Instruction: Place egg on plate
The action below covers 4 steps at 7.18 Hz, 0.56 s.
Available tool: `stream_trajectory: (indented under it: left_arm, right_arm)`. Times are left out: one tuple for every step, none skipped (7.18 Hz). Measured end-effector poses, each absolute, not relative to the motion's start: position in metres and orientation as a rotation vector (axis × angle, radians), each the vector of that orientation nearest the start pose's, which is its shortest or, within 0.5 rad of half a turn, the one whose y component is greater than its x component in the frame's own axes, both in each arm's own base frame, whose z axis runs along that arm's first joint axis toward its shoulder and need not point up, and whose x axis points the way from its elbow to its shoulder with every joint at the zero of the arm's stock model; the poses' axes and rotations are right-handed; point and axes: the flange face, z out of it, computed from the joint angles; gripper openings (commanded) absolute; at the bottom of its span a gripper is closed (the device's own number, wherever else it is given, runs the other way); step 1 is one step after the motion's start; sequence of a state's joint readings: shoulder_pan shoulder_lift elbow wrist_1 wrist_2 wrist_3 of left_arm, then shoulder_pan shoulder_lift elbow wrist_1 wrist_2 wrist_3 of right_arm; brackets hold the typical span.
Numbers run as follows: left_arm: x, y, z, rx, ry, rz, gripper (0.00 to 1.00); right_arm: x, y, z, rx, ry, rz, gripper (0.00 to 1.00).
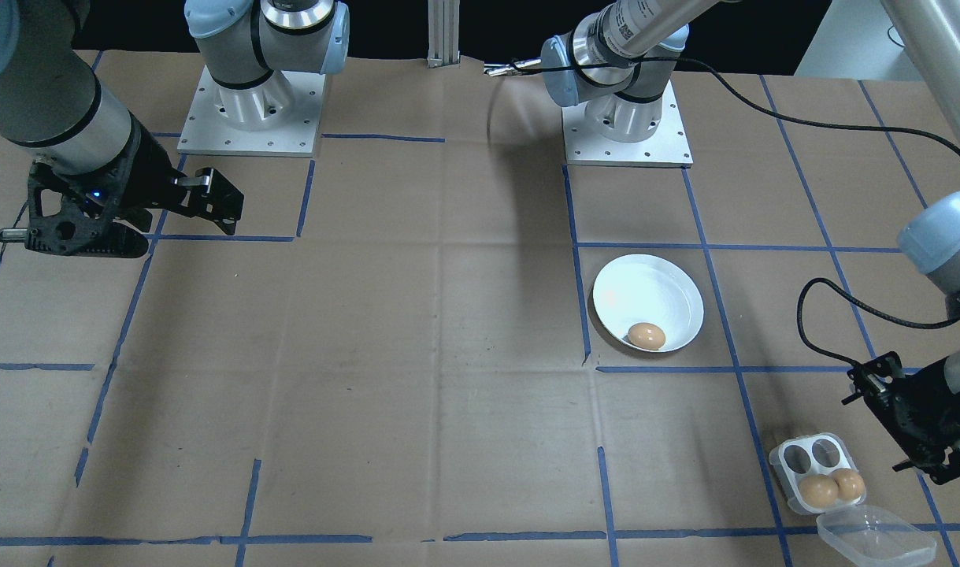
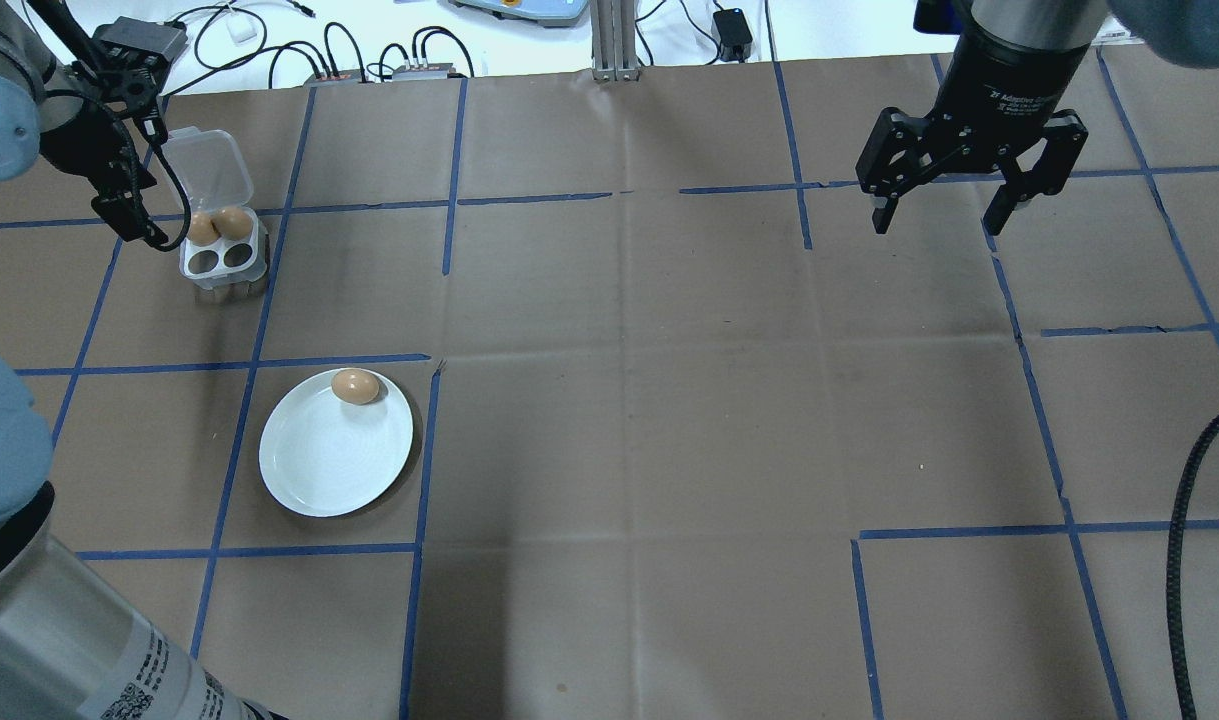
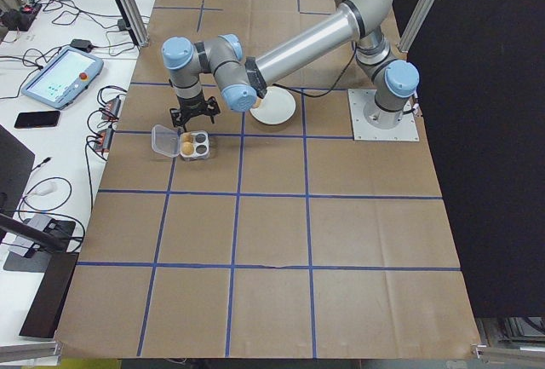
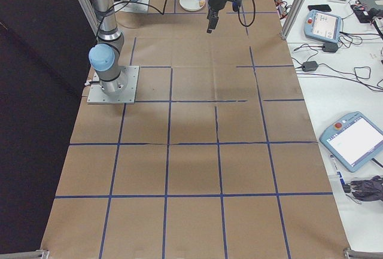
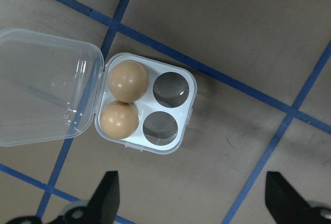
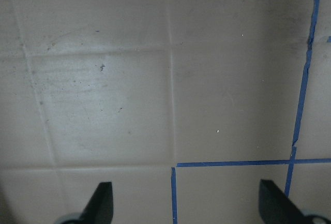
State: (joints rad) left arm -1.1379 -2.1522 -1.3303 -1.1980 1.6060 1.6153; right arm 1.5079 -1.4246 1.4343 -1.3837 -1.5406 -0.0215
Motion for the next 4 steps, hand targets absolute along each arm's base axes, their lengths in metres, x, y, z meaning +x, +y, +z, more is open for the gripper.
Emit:
stream_trajectory:
  left_arm:
    - [0.183, -0.703, 0.274, 1.723, 2.564, 0.015, 0.99]
    - [0.186, -0.709, 0.259, 1.712, 2.562, 0.008, 0.97]
    - [0.187, -0.714, 0.248, 1.698, 2.557, -0.005, 0.96]
    - [0.186, -0.717, 0.239, 1.686, 2.549, -0.019, 0.96]
  right_arm:
    - [0.103, -0.54, 0.462, 0.069, 3.088, 0.302, 1.0]
    - [0.103, -0.54, 0.462, 0.069, 3.088, 0.303, 1.0]
    - [0.103, -0.54, 0.462, 0.069, 3.088, 0.303, 1.0]
    - [0.103, -0.54, 0.462, 0.069, 3.087, 0.303, 1.0]
